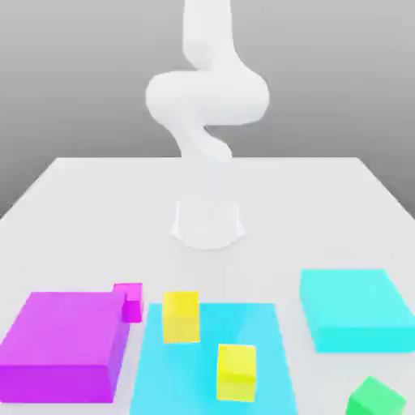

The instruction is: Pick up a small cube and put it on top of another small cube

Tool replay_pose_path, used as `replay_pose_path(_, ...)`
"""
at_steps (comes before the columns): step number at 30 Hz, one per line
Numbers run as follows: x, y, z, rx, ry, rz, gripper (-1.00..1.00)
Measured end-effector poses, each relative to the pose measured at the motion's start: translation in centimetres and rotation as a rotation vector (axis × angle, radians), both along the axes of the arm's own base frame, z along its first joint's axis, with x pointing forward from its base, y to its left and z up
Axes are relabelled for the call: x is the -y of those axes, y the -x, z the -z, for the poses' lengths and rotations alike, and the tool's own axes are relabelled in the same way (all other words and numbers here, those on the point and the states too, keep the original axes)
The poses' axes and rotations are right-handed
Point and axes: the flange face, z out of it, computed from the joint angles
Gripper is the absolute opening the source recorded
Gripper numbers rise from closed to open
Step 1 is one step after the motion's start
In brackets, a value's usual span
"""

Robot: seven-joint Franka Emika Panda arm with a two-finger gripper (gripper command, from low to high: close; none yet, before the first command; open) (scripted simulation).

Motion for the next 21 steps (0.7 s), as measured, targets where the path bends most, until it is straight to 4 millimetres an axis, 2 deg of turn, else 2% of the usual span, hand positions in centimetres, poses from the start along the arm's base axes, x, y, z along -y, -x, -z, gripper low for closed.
replay_pose_path(5,-3.2,-5.9,6.3,-0.123,0.053,-0.095,0.0)
replay_pose_path(11,-7.5,-11.1,14.9,-0.264,0.111,-0.214,0.0)
replay_pose_path(16,-11.3,-13.8,23.0,-0.379,0.157,-0.32,0.0)
replay_pose_path(21,-15.7,-14.8,31.6,-0.492,0.2,-0.441,0.0)
